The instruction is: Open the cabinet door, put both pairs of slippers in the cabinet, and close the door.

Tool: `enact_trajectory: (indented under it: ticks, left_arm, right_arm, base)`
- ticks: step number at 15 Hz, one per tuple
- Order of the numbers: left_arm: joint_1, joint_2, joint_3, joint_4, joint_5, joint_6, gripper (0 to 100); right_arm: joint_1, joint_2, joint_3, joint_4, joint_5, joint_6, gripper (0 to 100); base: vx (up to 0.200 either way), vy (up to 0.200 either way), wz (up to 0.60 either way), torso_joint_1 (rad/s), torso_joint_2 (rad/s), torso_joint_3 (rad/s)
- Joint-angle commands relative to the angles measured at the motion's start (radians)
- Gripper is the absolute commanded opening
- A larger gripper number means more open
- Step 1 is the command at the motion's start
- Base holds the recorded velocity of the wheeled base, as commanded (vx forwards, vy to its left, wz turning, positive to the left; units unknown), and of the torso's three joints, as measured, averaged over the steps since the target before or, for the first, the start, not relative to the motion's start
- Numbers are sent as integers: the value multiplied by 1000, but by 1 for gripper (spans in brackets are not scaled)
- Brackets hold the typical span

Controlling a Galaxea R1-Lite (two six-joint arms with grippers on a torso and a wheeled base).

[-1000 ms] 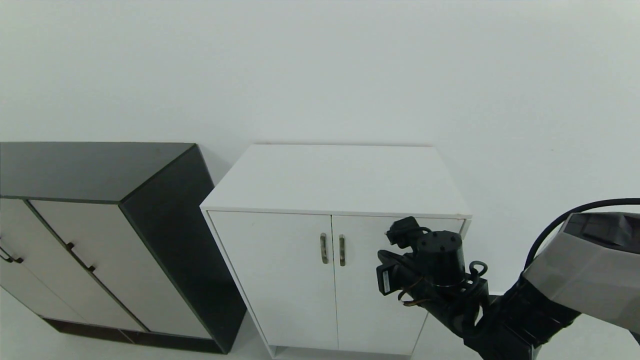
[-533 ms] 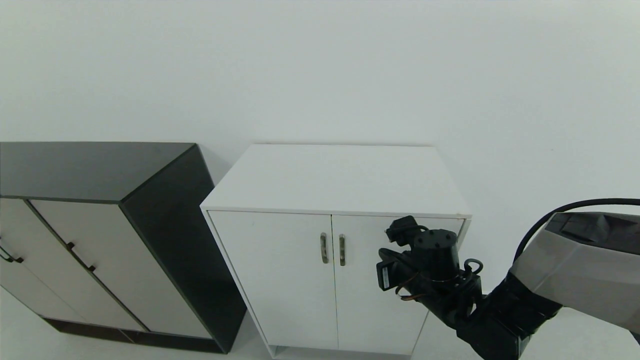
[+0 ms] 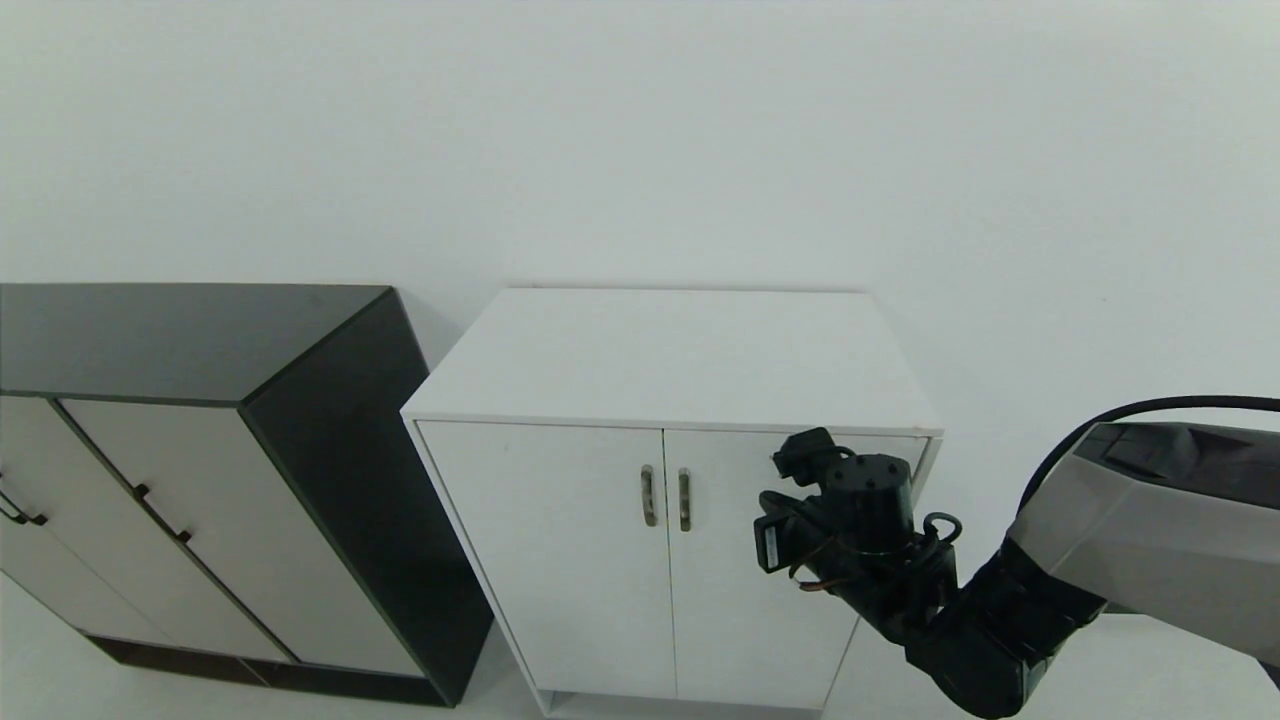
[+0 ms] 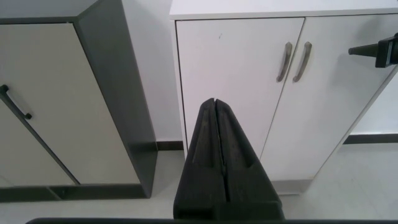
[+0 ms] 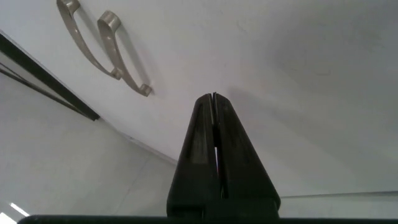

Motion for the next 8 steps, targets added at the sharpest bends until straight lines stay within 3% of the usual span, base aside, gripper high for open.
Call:
enact_trajectory:
  ticks: [1, 8]
  left_arm:
    - [0, 0, 0, 0, 0, 0, 0]
    - [0, 0, 0, 0, 0, 0, 0]
  right_arm:
    - [-4, 4, -4, 0, 0, -1, 0]
    - [-16, 32, -30, -7, -3, -1, 0]
  base:
    - [0, 0, 0, 0, 0, 0]
    - [0, 0, 0, 0, 0, 0]
